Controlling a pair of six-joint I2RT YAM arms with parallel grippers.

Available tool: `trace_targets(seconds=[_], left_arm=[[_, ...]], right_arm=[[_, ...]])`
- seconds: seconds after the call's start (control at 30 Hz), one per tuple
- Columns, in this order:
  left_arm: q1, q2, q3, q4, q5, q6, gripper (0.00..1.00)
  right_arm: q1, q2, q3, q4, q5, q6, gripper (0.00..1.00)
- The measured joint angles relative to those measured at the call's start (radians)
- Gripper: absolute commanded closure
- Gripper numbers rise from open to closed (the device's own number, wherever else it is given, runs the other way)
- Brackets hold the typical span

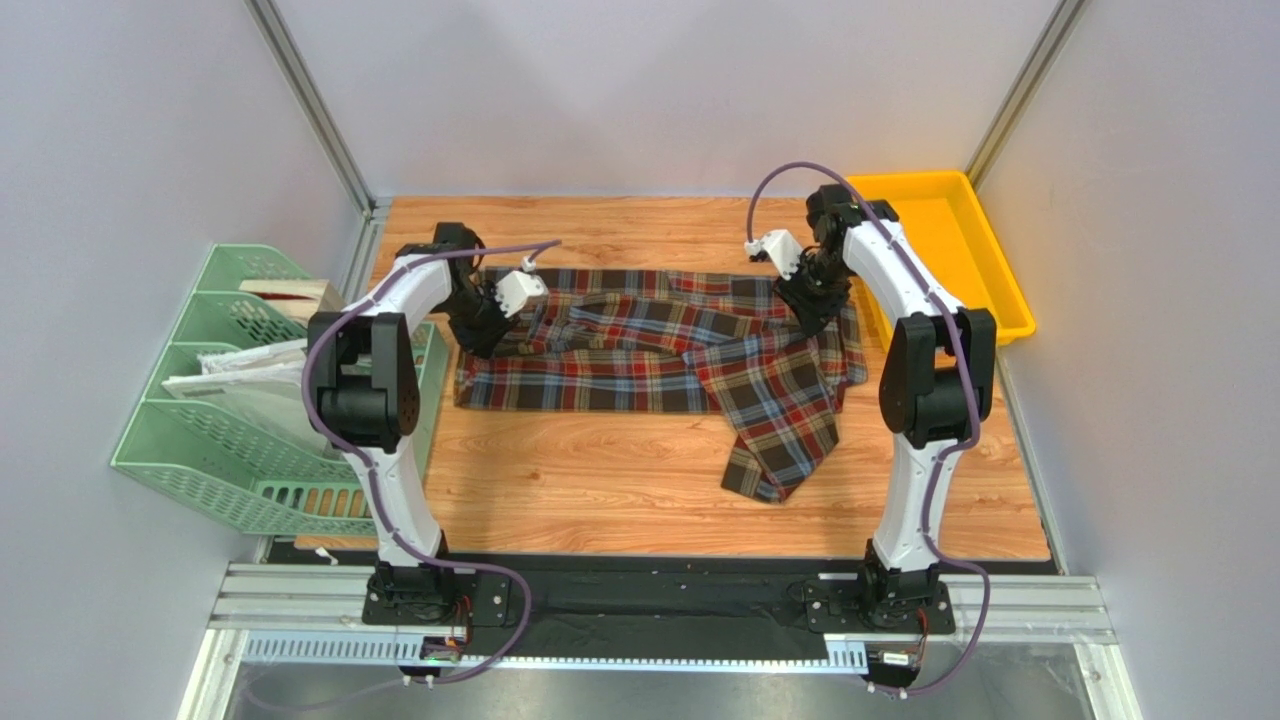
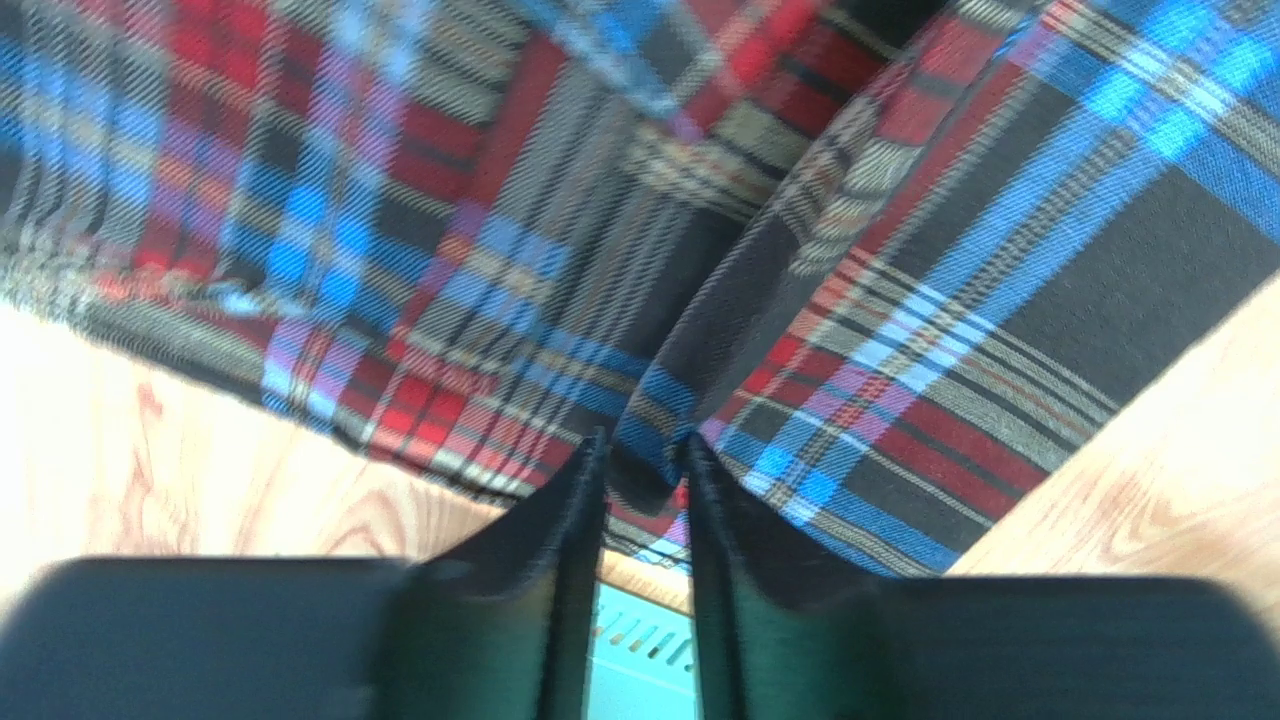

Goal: Fold and stack the long sleeve shirts
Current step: Fold the shirt

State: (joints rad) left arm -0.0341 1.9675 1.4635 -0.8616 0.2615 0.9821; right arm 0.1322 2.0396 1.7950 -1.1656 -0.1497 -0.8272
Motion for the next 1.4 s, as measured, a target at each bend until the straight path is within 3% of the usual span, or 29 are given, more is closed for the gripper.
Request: trace_targets(seconds=[0.13,0.37,0.57,0.97,1.17,1.4], left_arm=[[0.027,-0.012,0.009,0.036,0.013,-0.109,0.51],[0.047,-0.135,-0.004,0.026,0.069,-0.200,0.49],[0.027,-0.132,-0.055,0.015,0.065,-0.235,0.55],[-0.043,-0.058,-0.166,0.018,-0.081,-0.278,0.71],[-0.053,-0.082,-0.202,0.018,-0.108,-0.274,0.73],[-0.066,-0.203,-0.364,-0.012,-0.100,-0.262,0.69]], right_arm=[[-0.032,0.021,0.034,-0.016,-0.005,0.066,0.66],[-0.093,-0.029,-0.005,-0.050,-0.087,0.172,0.67],[-0.072,-0.046,-0.120,-0.026,-0.107,0.224,0.70],[-0.068,0.005,-0.299,0.095,-0.035,0.256,0.71],[-0.067,-0.021,-0.354,0.126,-0.012,0.254,0.72],[-0.061,-0.143,-0.533,0.148,-0.007,0.232,0.72]])
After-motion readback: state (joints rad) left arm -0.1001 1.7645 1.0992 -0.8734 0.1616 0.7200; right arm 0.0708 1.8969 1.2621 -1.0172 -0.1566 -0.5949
